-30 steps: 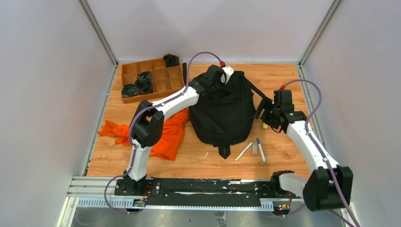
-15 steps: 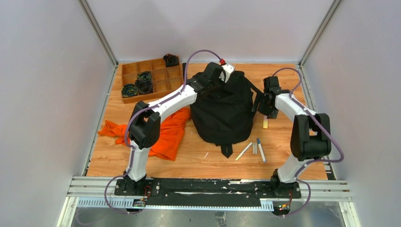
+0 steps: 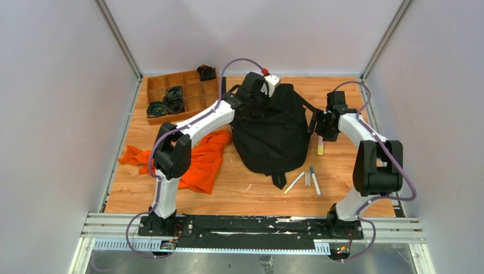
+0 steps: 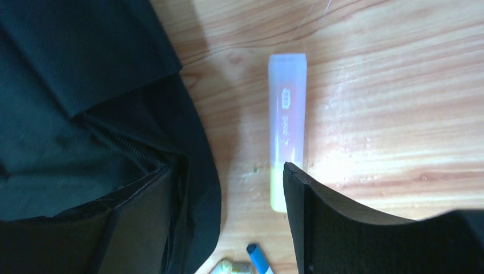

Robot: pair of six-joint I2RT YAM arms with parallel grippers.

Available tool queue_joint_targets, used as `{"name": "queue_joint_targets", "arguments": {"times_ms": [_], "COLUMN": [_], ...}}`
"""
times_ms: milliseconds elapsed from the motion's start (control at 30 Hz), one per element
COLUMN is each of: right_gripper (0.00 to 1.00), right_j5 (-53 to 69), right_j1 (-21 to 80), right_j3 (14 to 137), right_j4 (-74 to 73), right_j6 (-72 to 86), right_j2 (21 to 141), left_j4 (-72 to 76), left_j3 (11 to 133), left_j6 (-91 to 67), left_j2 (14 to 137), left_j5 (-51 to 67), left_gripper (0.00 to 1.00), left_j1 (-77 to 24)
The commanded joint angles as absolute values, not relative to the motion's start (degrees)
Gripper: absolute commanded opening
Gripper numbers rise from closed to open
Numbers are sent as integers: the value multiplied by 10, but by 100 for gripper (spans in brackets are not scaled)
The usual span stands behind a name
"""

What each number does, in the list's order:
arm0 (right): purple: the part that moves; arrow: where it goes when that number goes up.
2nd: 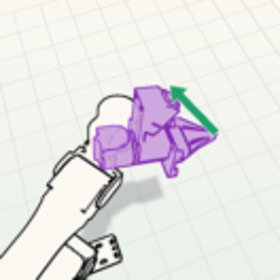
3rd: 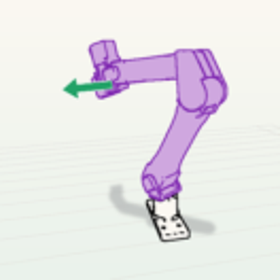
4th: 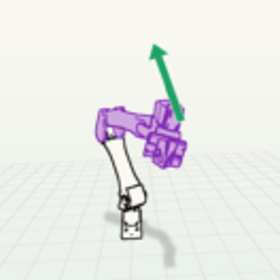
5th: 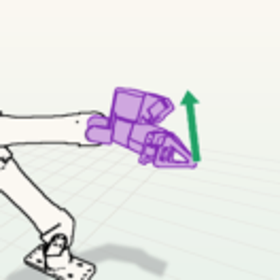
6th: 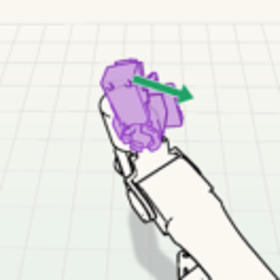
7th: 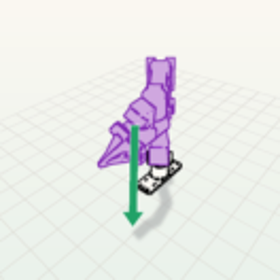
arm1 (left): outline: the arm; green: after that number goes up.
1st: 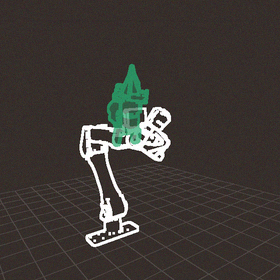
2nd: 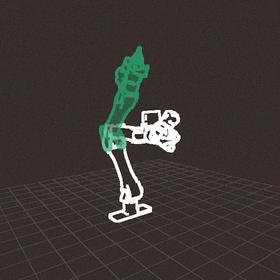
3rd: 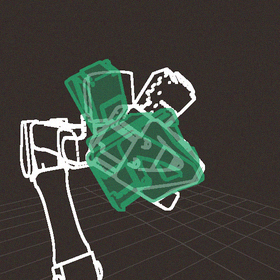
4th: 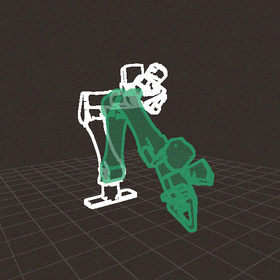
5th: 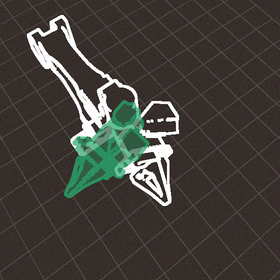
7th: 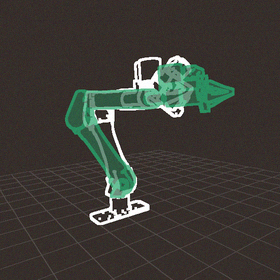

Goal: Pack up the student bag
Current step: Pick up the stationery from the center of the board.

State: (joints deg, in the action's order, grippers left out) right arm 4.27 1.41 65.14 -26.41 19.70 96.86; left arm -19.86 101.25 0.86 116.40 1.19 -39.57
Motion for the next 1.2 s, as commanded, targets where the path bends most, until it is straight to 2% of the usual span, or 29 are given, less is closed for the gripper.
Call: {"name": "queue_joint_targets", "arguments": {"times_ms": [0,133,267,467,633,733,833,933,1067,1100,1167], "right_gripper": [72,74,74,74,73,69,60,40,6,0,0], "right_j5": [98,77,5,-35,10,16,15,17,18,20,34], "right_j1": [5,5,-14,-23,-23,-24,-24,-24,-25,-25,-25], "right_j3": [638,637,624,640,671,678,675,671,646,637,623], "right_j4": [-274,-285,-285,-307,-318,-318,-313,-311,-302,-300,-300], "right_j6": [181,181,192,182,166,165,166,167,175,177,182], "right_j2": [877,833,832,908,981,1016,1035,1042,993,968,911], "left_j4": [-193,-190,-190,-183,-182,-191,-182,-173,-177,-180,-181], "left_j3": [1010,1008,1007,1009,1023,1034,1025,1014,1020,1022,1023], "left_j6": [3,3,-15,-23,-19,-32,-37,-41,-37,-37,-40], "left_j2": [1136,1137,1129,1112,1123,1130,1122,1118,1126,1127,1128], "left_j5": [14,14,19,15,13,37,46,51,52,52,55], "left_gripper": [0,0,0,0,0,0,0,0,0,0,0], "left_j1": [-387,-387,-386,-382,-372,-363,-363,-363,-362,-362,-361]}}
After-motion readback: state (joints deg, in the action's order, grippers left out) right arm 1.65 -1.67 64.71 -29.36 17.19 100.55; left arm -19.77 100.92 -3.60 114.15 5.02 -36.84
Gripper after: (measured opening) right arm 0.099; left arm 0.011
